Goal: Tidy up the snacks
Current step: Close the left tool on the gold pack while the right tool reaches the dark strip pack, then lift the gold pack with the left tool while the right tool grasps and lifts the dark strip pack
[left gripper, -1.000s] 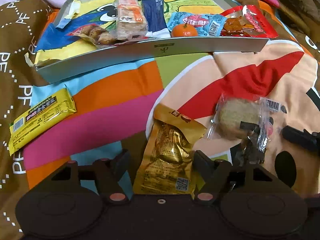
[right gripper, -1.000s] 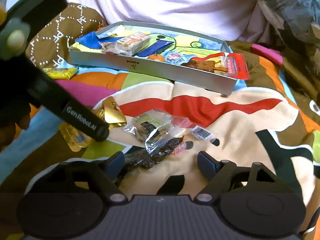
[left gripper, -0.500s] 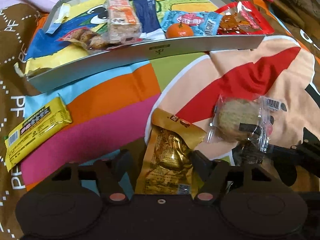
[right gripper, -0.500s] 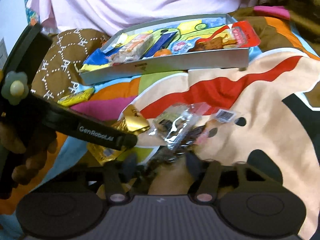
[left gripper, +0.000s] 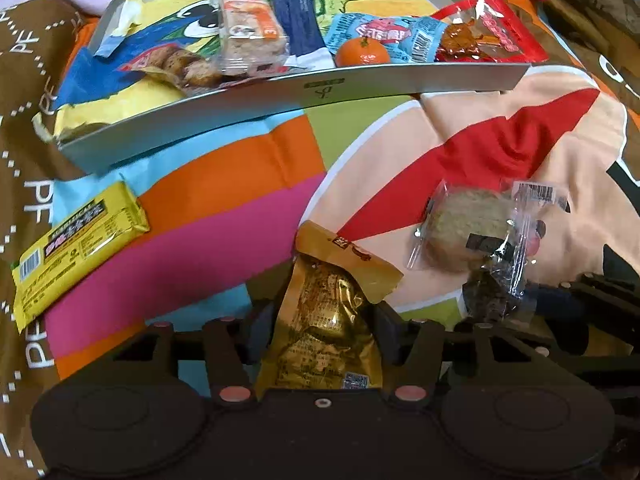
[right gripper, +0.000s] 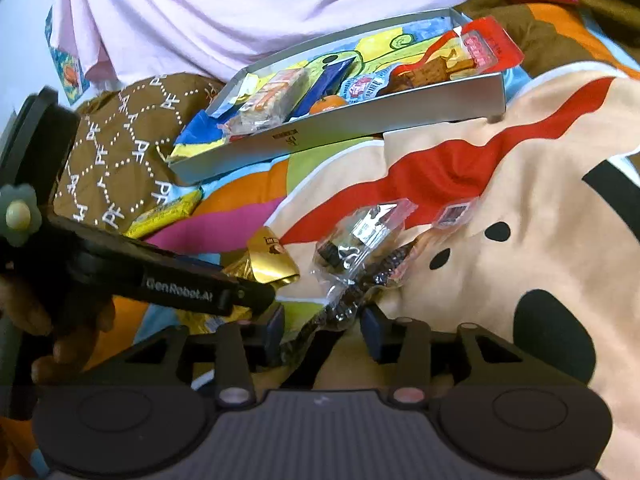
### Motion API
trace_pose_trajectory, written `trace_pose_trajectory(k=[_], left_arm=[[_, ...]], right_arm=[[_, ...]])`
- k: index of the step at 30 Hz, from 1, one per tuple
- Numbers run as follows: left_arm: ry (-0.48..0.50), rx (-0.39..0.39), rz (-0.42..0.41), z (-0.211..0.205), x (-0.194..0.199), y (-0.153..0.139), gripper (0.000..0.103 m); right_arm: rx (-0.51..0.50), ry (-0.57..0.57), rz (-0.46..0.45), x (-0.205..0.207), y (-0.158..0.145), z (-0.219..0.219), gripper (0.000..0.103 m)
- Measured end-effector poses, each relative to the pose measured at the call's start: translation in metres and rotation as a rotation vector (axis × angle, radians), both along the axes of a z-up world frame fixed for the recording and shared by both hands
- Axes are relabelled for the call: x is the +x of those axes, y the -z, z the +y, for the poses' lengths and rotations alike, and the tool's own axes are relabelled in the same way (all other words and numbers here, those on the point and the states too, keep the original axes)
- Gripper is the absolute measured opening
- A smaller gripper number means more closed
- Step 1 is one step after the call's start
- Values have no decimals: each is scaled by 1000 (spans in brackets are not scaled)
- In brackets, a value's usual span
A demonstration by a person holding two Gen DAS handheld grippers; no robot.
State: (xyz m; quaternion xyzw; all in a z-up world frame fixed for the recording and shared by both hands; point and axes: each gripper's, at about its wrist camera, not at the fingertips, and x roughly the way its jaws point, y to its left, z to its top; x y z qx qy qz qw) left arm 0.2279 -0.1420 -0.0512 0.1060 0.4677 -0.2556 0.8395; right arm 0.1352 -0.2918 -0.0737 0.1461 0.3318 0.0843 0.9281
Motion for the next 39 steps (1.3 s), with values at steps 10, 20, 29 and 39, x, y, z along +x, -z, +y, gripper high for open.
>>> trace_pose_trajectory(k=[10, 20, 29, 39], left_arm=[[-59, 10, 21, -6, -6, -2, 51], [-126, -4, 96, 3, -35, -11, 42], [-195, -58, 69, 15, -61, -16, 41], [-250, -182, 6, 17, -67, -31, 27]], right_arm=[[9, 37, 31, 6, 2, 0, 34], [-42, 11, 59, -2, -9, 10, 22], [-41, 6, 42, -15, -20, 7, 9], [-43, 67, -28, -28, -34, -4, 9]])
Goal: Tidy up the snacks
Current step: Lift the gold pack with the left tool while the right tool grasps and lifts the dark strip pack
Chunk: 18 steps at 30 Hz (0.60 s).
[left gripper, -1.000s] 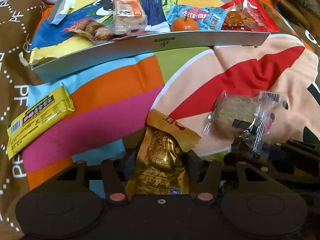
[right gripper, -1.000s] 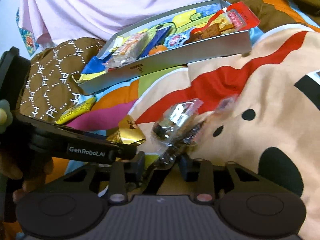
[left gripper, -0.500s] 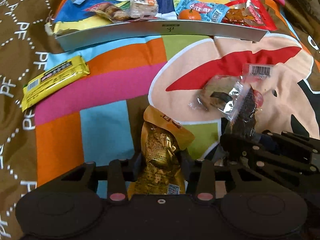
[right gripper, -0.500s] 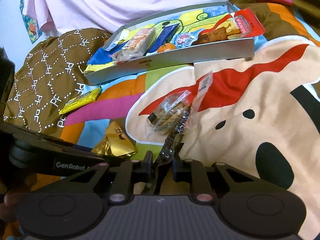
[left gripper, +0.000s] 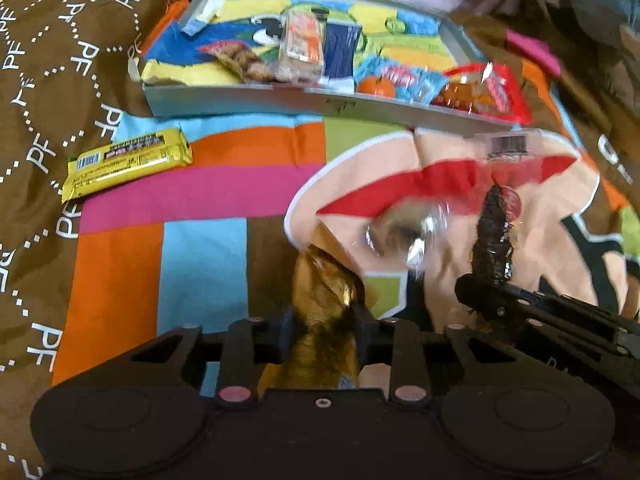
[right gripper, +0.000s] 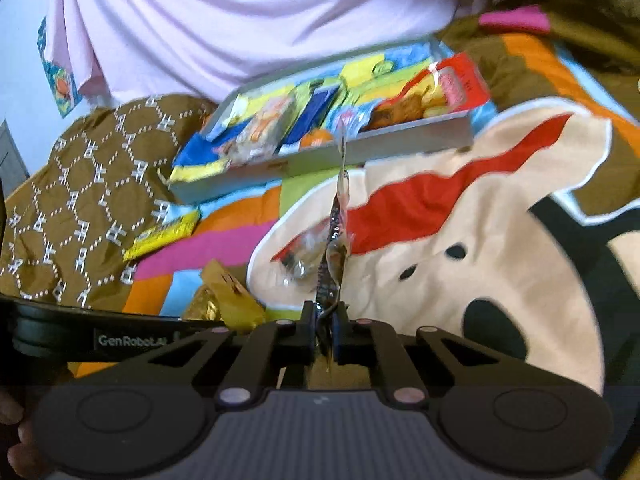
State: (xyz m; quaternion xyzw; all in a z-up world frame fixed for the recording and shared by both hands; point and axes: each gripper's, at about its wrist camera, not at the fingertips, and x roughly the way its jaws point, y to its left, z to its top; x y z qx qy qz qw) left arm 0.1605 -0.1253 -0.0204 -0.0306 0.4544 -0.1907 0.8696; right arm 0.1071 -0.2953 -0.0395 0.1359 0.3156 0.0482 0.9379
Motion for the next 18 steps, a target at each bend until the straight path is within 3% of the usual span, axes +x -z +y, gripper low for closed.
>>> trace_pose_trajectory(k=[3, 7, 16, 18], left_arm=[[9, 15, 14, -3, 2, 0, 27], [40, 33, 19, -5, -1, 6, 27], [107, -52, 24, -10, -2, 7, 29], [122, -33, 24, -18, -3, 11, 29]], right_arm=[[-29, 15, -53, -4, -8, -2, 9], [-20, 24, -59, -5, -10, -6, 9], [-52, 36, -83, -5, -13, -6, 9], [-56, 43, -91, -5, -14, -8, 9]])
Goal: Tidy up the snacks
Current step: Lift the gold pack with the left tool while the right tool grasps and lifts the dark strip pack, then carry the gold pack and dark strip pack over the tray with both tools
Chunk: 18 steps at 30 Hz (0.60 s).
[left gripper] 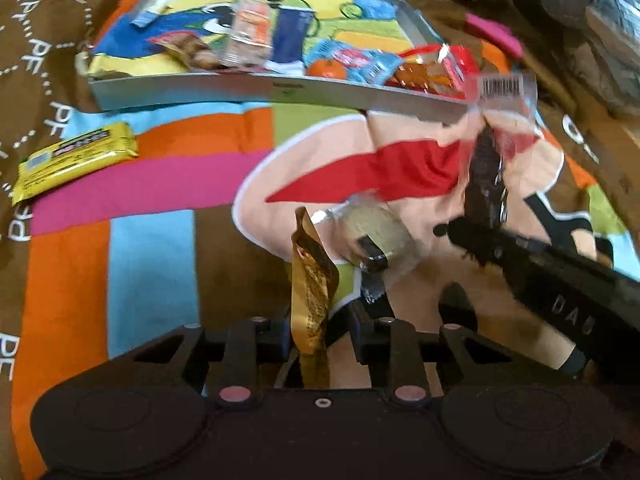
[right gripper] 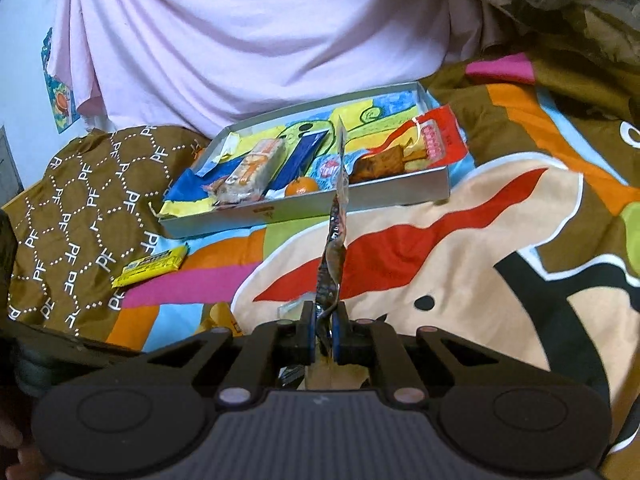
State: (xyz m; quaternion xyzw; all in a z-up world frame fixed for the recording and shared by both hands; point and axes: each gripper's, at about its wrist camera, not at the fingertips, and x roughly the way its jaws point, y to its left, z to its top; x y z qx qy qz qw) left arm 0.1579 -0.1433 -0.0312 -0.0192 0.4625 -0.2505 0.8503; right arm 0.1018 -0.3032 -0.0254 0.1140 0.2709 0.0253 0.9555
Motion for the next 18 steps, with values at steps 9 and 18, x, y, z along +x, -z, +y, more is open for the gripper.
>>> trace_pose_trajectory(k=[9, 18], left_arm=[[-41, 83, -6, -11, 4, 9, 14], [-79, 20, -124, -4, 12, -33, 14]], right_arm=[[-14, 9, -11, 3, 0, -3, 9], [-31, 5, -137, 15, -9, -8, 9]])
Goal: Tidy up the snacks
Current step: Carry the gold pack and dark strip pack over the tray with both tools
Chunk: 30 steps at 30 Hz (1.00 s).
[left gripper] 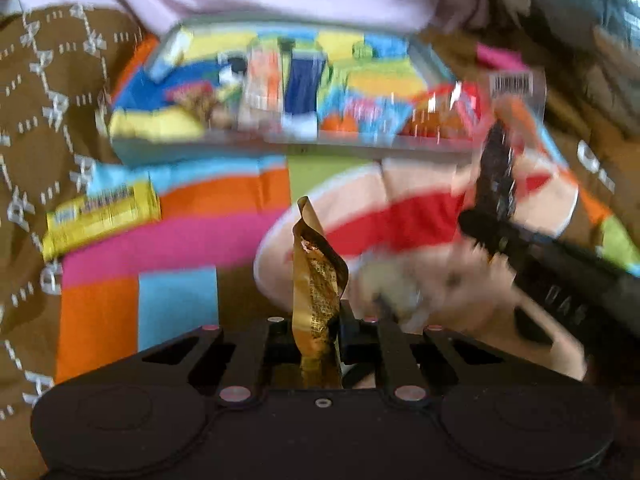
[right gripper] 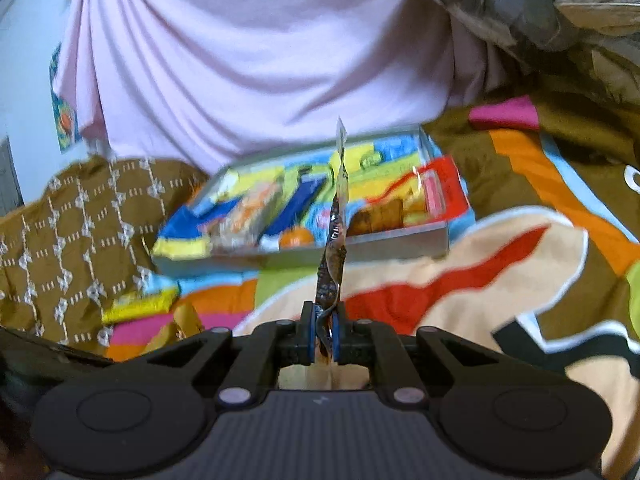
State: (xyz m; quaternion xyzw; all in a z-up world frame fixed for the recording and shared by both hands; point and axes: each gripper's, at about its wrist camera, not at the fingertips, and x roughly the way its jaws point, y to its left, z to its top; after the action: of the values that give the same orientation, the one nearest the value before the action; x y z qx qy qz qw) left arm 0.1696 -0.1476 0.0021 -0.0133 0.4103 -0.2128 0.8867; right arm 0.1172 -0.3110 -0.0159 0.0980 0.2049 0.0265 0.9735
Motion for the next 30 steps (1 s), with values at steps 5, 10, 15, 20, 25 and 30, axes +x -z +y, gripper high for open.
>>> trace_pose_trajectory(k=[5, 10, 15, 20, 25, 30], left_arm=[[-22, -40, -104, -9, 35, -40, 14], [-29, -68, -167, -31, 88, -68, 14], [-56, -64, -178, -51, 139, -72, 14], [-92, -63, -149, -68, 180, -62, 14], [-85, -44, -131, -81, 197, -48, 14], [-118, -68, -73, -88, 209, -32, 15]], right_arm=[[-26, 8, -122, 22, -12, -11, 9], [54, 47, -206, 60, -31, -32, 9], [104, 3, -236, 105, -41, -54, 9], [128, -20, -192, 135, -26, -74, 9], [140, -36, -171, 150, -12, -86, 10], [143, -35, -138, 157, -5, -89, 12]])
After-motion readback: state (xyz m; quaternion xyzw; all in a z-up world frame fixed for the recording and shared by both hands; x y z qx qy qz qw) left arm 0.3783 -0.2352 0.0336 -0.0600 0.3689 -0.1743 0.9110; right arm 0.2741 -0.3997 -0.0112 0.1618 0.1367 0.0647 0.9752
